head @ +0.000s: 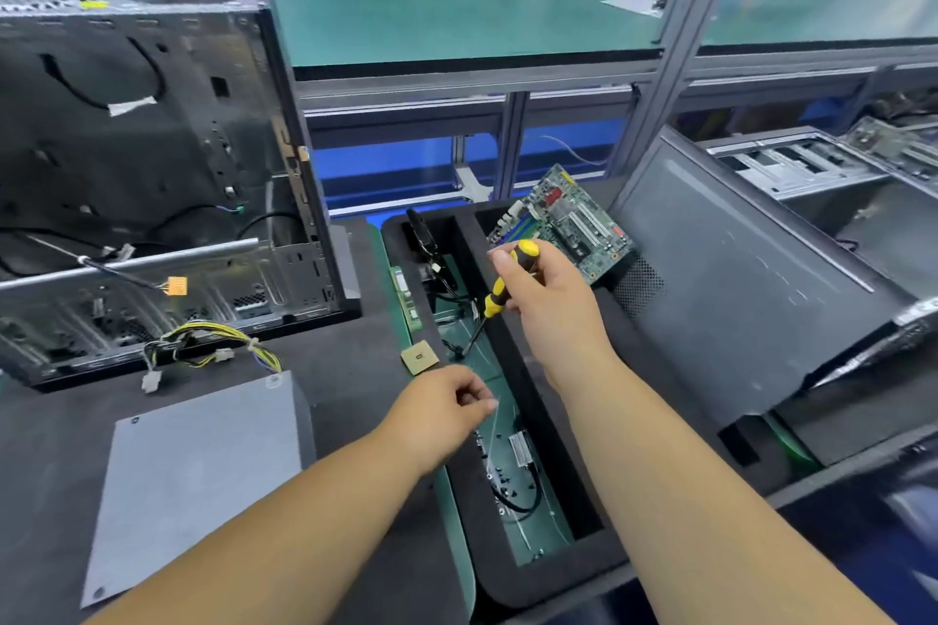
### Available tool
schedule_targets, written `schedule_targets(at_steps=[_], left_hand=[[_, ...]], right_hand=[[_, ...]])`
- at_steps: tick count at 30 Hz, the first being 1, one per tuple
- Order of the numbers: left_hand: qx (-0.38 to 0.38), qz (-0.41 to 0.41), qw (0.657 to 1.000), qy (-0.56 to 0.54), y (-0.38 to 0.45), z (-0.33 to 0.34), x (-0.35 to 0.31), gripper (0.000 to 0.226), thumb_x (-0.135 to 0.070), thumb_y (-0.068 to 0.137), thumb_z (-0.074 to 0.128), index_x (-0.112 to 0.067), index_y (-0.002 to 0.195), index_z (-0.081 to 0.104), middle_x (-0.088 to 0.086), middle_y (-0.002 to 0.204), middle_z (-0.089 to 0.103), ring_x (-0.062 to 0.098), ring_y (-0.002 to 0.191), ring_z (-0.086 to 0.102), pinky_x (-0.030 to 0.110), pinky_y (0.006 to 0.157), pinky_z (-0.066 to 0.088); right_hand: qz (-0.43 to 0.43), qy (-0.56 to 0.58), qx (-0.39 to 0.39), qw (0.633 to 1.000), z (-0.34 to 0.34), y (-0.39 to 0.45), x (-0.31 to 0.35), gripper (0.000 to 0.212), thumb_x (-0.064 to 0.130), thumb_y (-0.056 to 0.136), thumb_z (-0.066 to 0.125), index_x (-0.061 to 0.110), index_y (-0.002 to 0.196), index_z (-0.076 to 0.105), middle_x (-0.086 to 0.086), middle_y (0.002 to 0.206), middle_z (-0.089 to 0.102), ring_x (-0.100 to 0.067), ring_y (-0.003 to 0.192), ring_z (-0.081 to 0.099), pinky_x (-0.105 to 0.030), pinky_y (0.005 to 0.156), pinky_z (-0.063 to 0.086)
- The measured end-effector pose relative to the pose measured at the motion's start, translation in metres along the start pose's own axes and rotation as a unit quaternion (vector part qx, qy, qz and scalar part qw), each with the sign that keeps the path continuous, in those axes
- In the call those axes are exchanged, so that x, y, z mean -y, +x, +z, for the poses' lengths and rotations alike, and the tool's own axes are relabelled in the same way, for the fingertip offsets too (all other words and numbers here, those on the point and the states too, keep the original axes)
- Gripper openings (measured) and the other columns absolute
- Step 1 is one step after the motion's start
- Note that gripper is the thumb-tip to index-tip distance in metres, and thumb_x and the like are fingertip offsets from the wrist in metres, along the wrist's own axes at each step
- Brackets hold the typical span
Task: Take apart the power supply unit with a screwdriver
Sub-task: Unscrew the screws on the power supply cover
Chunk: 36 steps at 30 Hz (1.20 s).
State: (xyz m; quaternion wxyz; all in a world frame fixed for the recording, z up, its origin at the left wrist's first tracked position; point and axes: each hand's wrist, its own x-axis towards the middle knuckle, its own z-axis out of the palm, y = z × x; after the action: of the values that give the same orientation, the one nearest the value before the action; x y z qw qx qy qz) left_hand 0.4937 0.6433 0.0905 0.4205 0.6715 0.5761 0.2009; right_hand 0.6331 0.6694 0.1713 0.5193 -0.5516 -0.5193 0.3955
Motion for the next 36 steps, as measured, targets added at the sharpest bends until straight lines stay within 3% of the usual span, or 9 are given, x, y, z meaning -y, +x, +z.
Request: schedule_targets(at_steps=[4,8,12,15,18,24,28,31,36], left_hand=[[0.003,0.018,0.995,-0.095,0.0,0.004,-0.008,0.016,-0.011,0.086,0.071,-0.026,0.091,0.067,-0.008,0.082,0.065,-0.001,0.067,0.054,0.008,0.068,0.047],[0.006,0.031,0.996,-0.079,-0.006,-0.006,-0.01,0.02,-0.016,0.086,0.072,-0.035,0.093,0.069,-0.013,0.089,0.069,0.006,0.083,0.063,0.017,0.081,0.051],[-0.034,0.046,0.998,-0.037,-0.017,-0.028,-0.009,0.016,-0.02,0.087,0.071,-0.036,0.089,0.071,-0.013,0.091,0.067,0.004,0.084,0.061,0.018,0.079,0.049],[-0.074,0.064,0.995,-0.012,-0.033,-0.051,-0.004,0.015,-0.021,0.086,0.071,-0.036,0.089,0.072,-0.014,0.091,0.066,-0.001,0.082,0.059,0.013,0.074,0.045],[-0.118,0.068,0.991,0.015,-0.053,-0.079,0.01,0.015,-0.021,0.086,0.071,-0.036,0.089,0.071,-0.018,0.092,0.065,-0.005,0.087,0.057,0.006,0.072,0.04],[-0.203,0.021,0.978,-0.028,-0.094,-0.136,0.057,0.02,-0.014,0.087,0.069,-0.034,0.086,0.071,-0.017,0.086,0.066,-0.003,0.077,0.057,0.009,0.069,0.041],[-0.287,-0.022,0.956,-0.048,-0.116,-0.169,0.095,0.019,-0.015,0.086,0.07,-0.033,0.084,0.067,-0.02,0.085,0.065,-0.004,0.078,0.058,0.012,0.067,0.041],[-0.339,-0.065,0.938,-0.035,-0.127,-0.188,0.125,0.021,-0.016,0.082,0.075,-0.029,0.084,0.059,-0.007,0.095,0.061,0.011,0.088,0.059,0.023,0.074,0.042],[-0.317,-0.136,0.937,-0.051,-0.136,-0.202,0.165,0.033,-0.032,0.078,0.08,-0.027,0.1,0.057,-0.005,0.106,0.054,0.005,0.087,0.054,0.024,0.073,0.039]], right_hand=[[0.0,0.012,0.004,1.0,-0.003,0.001,-0.002,0.021,0.042,0.087,0.059,0.023,0.091,0.066,0.014,0.071,0.058,-0.007,0.07,0.06,-0.027,0.07,0.053],[-0.009,0.012,0.011,1.0,0.001,0.002,0.0,0.013,0.038,0.092,0.06,0.027,0.089,0.066,0.016,0.071,0.059,-0.008,0.071,0.062,-0.031,0.074,0.055],[-0.013,0.032,0.025,0.999,0.016,0.001,0.01,0.01,0.035,0.093,0.061,0.028,0.086,0.066,0.004,0.076,0.062,-0.034,0.085,0.066,-0.048,0.084,0.054],[-0.023,0.038,0.047,0.998,0.035,-0.003,0.02,0.01,0.033,0.094,0.061,0.029,0.086,0.067,0.006,0.075,0.063,-0.034,0.086,0.066,-0.05,0.084,0.054],[-0.035,0.039,0.066,0.996,0.058,-0.009,0.03,0.011,0.035,0.094,0.061,0.031,0.086,0.067,0.005,0.077,0.064,-0.021,0.078,0.067,-0.04,0.078,0.055],[-0.039,0.067,0.122,0.99,0.118,-0.024,0.047,0.013,0.032,0.095,0.062,0.031,0.083,0.067,0.009,0.07,0.064,-0.008,0.069,0.067,-0.015,0.063,0.051],[-0.037,0.052,0.151,0.986,0.16,-0.037,0.055,0.011,0.037,0.094,0.061,0.031,0.088,0.066,0.006,0.073,0.066,-0.013,0.072,0.07,-0.015,0.063,0.051],[-0.03,0.031,0.161,0.986,0.191,-0.049,0.06,0.014,0.039,0.094,0.059,0.028,0.087,0.065,0.002,0.075,0.065,-0.017,0.075,0.068,-0.025,0.07,0.056],[-0.022,-0.003,0.175,0.984,0.23,-0.064,0.064,0.014,0.038,0.094,0.06,0.03,0.085,0.065,0.011,0.072,0.06,-0.019,0.078,0.064,-0.039,0.079,0.058]])
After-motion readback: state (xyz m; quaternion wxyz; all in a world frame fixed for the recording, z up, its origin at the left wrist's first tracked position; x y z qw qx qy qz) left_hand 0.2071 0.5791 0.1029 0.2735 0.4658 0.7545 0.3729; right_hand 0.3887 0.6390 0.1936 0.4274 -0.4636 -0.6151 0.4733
